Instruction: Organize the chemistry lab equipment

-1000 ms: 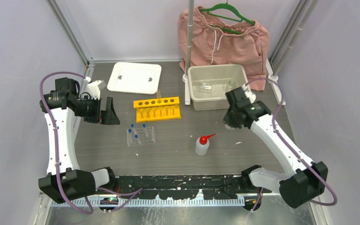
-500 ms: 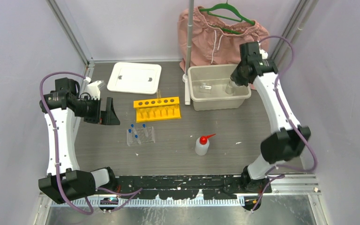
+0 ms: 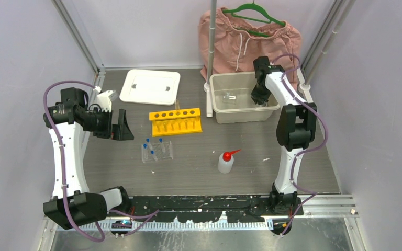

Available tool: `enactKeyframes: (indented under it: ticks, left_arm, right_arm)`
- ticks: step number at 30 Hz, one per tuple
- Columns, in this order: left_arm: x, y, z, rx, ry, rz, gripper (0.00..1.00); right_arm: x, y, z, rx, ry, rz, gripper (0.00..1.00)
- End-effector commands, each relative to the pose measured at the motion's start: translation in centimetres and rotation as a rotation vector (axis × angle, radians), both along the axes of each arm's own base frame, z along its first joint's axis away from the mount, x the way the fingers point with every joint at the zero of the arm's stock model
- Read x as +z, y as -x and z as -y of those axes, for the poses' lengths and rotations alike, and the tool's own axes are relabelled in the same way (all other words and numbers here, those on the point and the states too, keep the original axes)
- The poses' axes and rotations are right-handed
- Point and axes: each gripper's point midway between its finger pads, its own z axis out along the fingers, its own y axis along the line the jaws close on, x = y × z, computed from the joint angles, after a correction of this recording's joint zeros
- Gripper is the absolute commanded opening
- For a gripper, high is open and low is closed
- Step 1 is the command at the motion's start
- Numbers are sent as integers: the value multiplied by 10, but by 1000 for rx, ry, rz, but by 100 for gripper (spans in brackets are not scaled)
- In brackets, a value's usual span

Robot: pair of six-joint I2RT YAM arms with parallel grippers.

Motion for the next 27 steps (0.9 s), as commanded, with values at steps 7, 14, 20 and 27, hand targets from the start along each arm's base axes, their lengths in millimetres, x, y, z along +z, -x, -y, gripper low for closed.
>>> enactKeyframes:
  ticks: [7,14,20,27]
  left_arm:
    - [8,-1,2,-10,8,30,98]
    - [9,1,0,-6,-6,29,99]
    - [10,1,0,-7,-8,34,100]
    - [7,0,0,-9,-8,31,100]
  right_arm:
    - [4,-2,-2,-18,-9,63,5]
    - [60,-12,-9,-8,-36,197,43]
    - [121,5,-17,24,-53,324,63]
    - [167,79,-52,168,-35,430,65]
